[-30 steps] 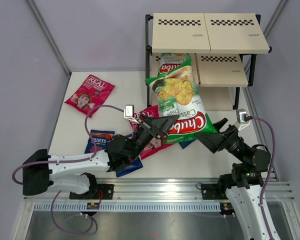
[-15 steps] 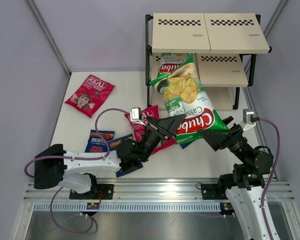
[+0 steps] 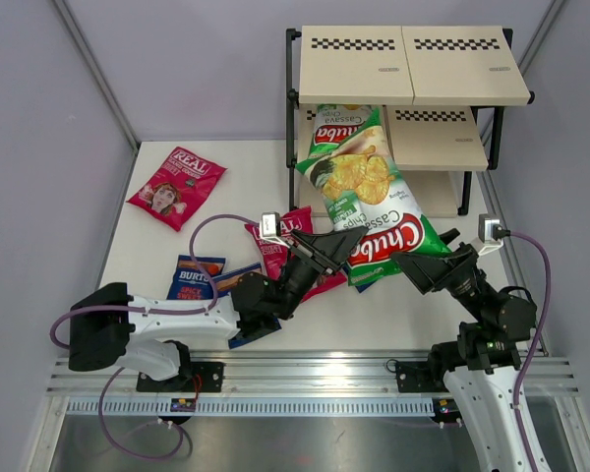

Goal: Place and organize the chips bags onto the shelf

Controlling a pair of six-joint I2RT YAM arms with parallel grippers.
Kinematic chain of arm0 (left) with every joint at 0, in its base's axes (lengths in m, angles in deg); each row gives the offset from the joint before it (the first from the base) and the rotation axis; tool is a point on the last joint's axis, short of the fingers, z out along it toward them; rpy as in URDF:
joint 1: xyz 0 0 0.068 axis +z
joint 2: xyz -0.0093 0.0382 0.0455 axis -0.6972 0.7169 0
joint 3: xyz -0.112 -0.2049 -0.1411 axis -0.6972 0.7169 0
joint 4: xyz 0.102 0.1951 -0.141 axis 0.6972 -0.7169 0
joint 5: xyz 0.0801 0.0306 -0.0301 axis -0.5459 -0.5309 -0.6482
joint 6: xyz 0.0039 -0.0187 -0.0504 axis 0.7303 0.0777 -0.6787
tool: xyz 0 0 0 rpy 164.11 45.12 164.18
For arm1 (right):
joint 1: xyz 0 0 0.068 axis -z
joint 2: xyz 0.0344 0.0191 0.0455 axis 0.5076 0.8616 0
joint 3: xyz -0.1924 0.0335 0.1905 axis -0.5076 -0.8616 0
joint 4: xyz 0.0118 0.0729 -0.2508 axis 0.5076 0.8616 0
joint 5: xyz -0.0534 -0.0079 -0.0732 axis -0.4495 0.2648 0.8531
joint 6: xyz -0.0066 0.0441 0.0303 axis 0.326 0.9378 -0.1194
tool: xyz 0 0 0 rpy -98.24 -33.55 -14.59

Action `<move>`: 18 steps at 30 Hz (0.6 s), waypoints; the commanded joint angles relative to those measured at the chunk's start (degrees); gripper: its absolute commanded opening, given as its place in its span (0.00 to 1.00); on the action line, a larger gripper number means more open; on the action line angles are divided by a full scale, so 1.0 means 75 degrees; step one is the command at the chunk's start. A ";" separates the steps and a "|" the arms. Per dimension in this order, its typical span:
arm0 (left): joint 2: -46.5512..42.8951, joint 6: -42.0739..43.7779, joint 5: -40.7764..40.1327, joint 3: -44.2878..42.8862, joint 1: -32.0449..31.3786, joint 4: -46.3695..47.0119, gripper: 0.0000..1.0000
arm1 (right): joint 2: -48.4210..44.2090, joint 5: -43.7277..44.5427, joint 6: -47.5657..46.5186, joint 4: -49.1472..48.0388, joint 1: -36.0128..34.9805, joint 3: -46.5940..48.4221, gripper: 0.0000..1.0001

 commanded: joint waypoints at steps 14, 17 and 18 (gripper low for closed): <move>-0.0514 0.0599 -0.0120 0.0348 -0.0315 -0.0281 0.85 | -0.0203 0.0502 -0.0364 -0.0550 0.0031 -0.0305 0.31; -0.0795 0.0412 -0.0623 0.0511 -0.0315 -0.1087 0.99 | -0.0203 0.0572 -0.0376 -0.0409 0.0031 -0.0317 0.29; -0.1063 0.0341 -0.0811 0.0558 -0.0315 -0.1405 0.99 | -0.0226 0.0676 -0.0376 -0.0281 0.0031 -0.0328 0.28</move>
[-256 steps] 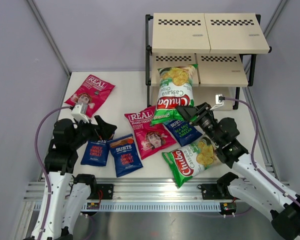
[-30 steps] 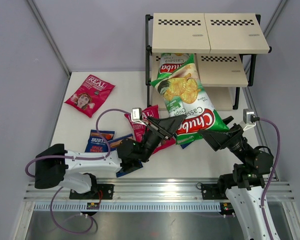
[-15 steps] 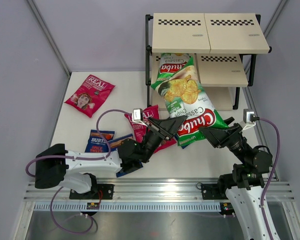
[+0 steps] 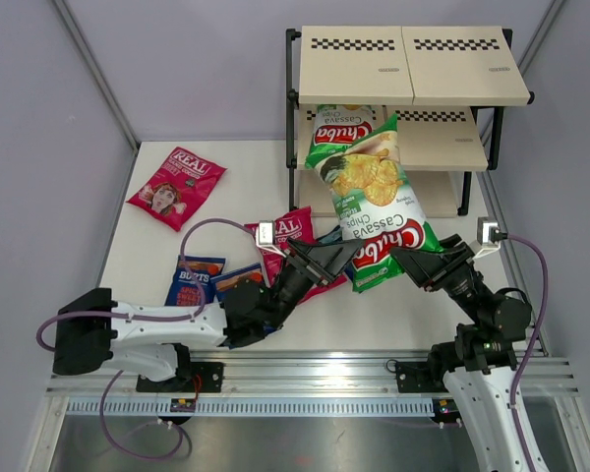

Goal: Place and organize the chips bags onto the shelf

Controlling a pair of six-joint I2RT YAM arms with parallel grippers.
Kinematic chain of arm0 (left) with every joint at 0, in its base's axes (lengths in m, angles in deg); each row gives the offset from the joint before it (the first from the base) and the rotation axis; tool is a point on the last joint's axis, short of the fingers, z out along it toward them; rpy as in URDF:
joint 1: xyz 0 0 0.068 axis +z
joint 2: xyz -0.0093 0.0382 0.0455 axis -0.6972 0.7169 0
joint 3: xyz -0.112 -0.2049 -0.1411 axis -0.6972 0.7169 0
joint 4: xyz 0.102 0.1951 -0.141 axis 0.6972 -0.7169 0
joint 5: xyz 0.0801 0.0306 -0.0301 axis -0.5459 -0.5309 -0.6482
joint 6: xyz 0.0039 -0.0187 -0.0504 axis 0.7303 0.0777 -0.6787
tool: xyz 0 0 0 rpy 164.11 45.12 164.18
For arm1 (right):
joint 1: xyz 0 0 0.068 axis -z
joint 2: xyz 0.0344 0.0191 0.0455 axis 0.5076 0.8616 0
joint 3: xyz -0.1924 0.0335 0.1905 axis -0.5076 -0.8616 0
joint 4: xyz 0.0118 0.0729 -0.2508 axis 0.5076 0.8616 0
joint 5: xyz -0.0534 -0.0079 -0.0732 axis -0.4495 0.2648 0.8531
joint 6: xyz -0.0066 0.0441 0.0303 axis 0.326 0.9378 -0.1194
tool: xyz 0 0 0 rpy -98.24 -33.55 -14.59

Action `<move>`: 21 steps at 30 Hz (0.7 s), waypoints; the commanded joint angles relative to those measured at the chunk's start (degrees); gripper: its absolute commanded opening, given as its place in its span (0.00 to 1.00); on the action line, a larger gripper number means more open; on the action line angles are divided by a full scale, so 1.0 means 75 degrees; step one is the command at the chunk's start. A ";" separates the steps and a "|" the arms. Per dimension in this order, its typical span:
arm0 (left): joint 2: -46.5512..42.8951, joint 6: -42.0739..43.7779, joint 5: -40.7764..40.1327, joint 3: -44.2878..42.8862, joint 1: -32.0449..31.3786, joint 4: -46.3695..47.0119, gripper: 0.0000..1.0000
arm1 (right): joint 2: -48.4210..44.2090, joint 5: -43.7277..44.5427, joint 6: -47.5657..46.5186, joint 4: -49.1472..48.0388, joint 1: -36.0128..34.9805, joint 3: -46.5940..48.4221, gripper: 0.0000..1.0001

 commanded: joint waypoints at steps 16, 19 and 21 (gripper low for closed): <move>-0.3737 0.0052 -0.2930 0.0764 0.0190 -0.8429 0.99 | -0.0708 0.1826 0.0703 0.0608 0.0034 -0.1325 0.27; -0.3725 0.0438 -0.2393 0.0436 0.0529 -0.9871 0.99 | -0.0463 0.2108 0.0997 0.0127 0.0023 -0.1537 0.26; -0.3761 0.0916 -0.2017 0.0400 0.0752 -1.0015 0.99 | -0.0217 0.2248 0.0997 -0.0095 0.0046 -0.1526 0.26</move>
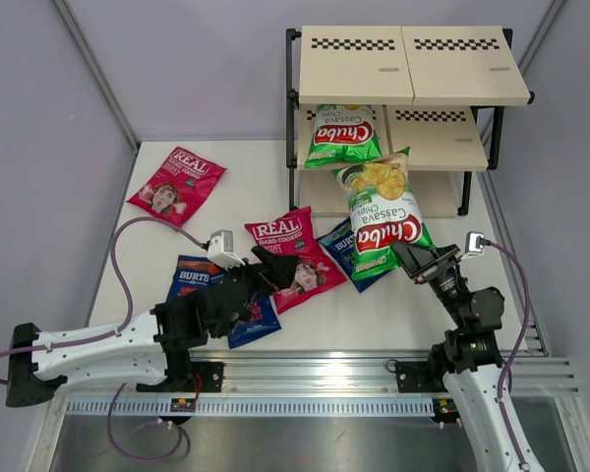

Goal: Place and organize the chips bags onto the shelf

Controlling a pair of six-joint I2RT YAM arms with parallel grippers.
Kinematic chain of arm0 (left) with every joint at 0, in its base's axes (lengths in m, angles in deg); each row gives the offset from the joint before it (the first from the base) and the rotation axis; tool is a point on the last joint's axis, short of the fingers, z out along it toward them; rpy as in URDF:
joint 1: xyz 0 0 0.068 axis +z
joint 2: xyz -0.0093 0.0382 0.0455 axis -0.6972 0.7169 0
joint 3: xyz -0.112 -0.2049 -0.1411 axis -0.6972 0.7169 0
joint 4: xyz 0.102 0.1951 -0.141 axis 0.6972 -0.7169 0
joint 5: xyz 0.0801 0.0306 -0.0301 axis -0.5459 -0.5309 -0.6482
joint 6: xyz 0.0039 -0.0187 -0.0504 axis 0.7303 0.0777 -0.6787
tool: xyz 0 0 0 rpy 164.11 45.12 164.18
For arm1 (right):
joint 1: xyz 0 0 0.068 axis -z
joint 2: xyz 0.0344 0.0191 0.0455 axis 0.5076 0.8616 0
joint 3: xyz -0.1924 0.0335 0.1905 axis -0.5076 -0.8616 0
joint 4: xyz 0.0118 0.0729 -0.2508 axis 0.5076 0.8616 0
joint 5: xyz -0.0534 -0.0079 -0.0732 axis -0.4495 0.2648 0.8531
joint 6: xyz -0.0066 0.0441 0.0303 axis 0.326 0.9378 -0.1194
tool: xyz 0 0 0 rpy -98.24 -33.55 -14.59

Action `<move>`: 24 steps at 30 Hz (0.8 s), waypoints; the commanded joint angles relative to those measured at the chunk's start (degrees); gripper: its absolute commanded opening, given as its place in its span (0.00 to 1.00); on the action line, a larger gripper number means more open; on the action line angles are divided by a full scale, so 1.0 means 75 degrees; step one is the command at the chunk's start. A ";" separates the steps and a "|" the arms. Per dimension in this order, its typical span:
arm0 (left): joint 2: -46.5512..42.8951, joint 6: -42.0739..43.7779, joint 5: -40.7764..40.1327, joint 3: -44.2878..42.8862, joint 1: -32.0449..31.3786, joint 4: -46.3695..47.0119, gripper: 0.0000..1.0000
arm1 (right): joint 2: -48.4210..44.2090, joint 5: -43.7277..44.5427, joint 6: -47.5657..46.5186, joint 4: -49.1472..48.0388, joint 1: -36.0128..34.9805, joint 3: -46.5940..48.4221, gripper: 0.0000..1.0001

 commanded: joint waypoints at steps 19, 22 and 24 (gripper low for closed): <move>0.0104 0.1521 0.1626 -0.0164 0.0384 -0.2073 0.99 | 0.0293 0.1643 0.0125 -0.0698 0.0031 0.0683 0.24; 0.0151 0.1486 0.1720 -0.0130 0.0384 -0.2120 0.99 | 0.0703 0.1701 0.0277 -0.0942 0.0031 0.0719 0.23; 0.0105 0.1462 0.1790 -0.0118 0.0384 -0.2143 0.99 | 0.1019 0.1771 0.0266 -0.1213 0.0020 0.0777 0.23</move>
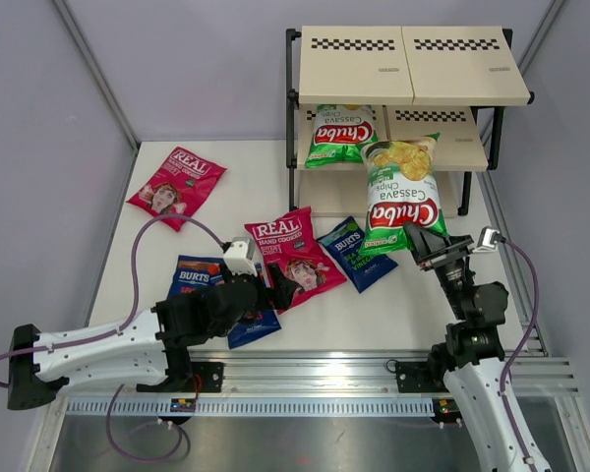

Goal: Place and organize the chips bags onto the shelf

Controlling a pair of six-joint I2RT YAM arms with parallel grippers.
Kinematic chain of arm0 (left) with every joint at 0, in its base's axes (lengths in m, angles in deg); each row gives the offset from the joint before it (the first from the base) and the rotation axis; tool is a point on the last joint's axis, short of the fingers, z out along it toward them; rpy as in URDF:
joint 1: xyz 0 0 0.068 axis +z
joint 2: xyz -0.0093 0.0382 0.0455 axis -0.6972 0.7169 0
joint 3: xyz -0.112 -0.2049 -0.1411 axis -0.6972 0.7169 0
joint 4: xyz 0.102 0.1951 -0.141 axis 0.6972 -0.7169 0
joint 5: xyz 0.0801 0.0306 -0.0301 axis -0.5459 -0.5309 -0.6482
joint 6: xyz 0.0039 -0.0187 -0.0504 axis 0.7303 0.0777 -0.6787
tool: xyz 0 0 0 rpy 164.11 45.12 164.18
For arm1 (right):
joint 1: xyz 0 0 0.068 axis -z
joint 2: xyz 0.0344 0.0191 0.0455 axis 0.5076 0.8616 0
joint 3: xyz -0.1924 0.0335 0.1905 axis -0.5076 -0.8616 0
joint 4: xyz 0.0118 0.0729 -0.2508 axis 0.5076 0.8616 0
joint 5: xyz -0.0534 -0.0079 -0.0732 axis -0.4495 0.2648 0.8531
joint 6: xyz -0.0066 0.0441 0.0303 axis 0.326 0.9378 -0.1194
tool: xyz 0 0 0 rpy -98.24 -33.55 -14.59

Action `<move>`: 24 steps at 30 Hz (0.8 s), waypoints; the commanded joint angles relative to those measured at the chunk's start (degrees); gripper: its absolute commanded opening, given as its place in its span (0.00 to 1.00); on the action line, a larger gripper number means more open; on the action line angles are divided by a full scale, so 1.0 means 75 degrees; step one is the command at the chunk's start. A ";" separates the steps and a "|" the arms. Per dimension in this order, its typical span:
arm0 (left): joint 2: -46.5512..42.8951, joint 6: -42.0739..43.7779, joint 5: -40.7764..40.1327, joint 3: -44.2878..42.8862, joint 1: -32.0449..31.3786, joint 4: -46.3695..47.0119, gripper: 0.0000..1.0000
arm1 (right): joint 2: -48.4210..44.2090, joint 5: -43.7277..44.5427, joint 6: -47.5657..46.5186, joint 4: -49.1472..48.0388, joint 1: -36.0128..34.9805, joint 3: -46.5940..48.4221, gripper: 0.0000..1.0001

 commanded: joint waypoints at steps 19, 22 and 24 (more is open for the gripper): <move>-0.0938 0.0675 0.1258 -0.0271 0.0016 -0.1246 0.99 | 0.2616 -0.0443 -0.0544 -0.0983 0.1670 0.1904 0.24; -0.1020 0.0851 0.1517 -0.0411 0.0016 -0.1422 0.99 | 0.3600 -0.1787 -0.0027 -0.2048 0.2630 0.1963 0.24; -0.1101 0.1003 0.1692 -0.0493 0.0005 -0.1562 0.99 | 0.4406 -0.2317 0.0149 -0.2623 0.3205 0.2244 0.25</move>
